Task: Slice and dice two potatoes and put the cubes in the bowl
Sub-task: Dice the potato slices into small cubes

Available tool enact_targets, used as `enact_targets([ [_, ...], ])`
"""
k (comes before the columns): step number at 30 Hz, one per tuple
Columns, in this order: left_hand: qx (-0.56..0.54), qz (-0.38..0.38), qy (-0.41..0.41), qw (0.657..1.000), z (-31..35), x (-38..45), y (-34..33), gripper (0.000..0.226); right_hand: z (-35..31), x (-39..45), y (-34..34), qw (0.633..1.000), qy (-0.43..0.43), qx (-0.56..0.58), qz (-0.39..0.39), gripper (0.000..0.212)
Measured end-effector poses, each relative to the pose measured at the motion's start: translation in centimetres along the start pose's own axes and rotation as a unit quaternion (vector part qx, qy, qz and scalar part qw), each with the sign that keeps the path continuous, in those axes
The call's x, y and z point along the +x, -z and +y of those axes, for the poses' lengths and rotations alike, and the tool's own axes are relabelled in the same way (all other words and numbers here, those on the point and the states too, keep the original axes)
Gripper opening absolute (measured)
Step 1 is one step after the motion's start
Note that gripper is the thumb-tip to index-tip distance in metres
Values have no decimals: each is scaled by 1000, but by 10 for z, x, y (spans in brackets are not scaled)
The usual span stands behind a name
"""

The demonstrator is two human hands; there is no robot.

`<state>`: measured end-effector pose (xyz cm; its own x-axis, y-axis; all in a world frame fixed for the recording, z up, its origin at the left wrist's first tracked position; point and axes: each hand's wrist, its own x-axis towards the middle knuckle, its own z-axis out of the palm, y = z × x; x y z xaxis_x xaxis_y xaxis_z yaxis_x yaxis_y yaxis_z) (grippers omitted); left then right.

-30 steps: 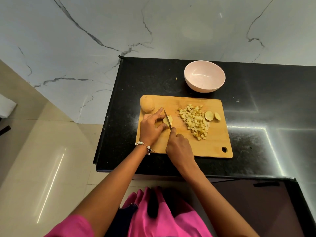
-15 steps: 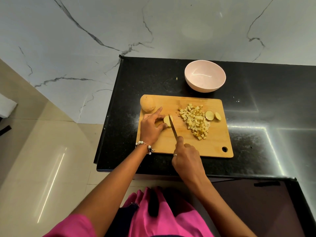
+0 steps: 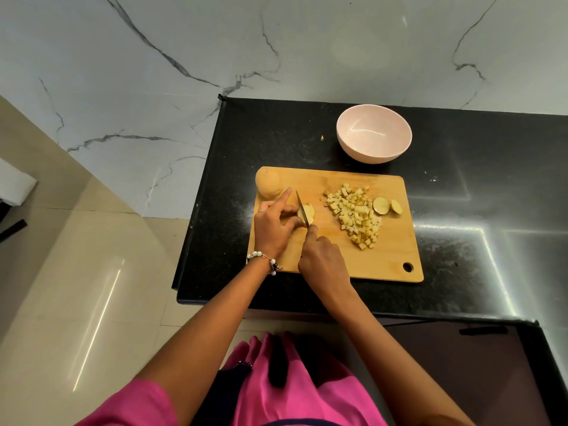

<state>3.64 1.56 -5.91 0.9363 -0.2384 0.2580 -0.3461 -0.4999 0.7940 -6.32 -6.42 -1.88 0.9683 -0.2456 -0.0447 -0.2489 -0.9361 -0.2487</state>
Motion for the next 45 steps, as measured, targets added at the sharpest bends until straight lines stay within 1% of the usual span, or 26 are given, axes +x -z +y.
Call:
enact_targets([
  [4, 7, -3, 9, 1000, 2, -1, 0, 65, 7, -33, -4, 999, 15, -47, -7, 54],
  [6, 10, -7, 12, 1000, 2, -1, 0, 65, 10, -50, 3, 999, 16, -26, -28, 56],
  [8, 13, -14, 16, 1000, 2, -1, 0, 66, 12, -53, 13, 998, 5, 23, -59, 57],
  [13, 10, -6, 9, 1000, 3, -1, 0, 65, 11, -28, 21, 1000, 8, 27, -7, 54],
  [19, 1, 7, 17, 1000, 6, -1, 2, 64, 8, -14, 13, 999, 2, 33, -21, 55],
  [29, -6, -2, 19, 1000, 5, 0, 1, 61, 0, 4, 1, 1000, 11, 14, 5, 53],
  [34, -5, 2, 27, 1000, 7, -1, 1, 63, 7, -32, 0, 999, 30, 8, -27, 58],
  [36, -1, 1, 25, 1000, 7, -2, 1, 62, 10, -46, 7, 998, 18, 25, -49, 58],
  [38, 0, -11, 29, 1000, 7, -1, 2, 60, 17, -48, 17, 996, 2, 63, -63, 54],
  [41, 10, -60, 23, 998, 4, 4, 5, 58, 26, -38, 35, 991, -8, 126, -46, 46],
  [43, 58, -120, -23, 991, 4, 11, 8, 59, 30, -32, 44, 987, -16, 155, -25, 42],
  [45, 122, -186, -110, 969, 5, 23, 12, 59, 33, -29, 47, 985, -26, 170, -8, 34],
])
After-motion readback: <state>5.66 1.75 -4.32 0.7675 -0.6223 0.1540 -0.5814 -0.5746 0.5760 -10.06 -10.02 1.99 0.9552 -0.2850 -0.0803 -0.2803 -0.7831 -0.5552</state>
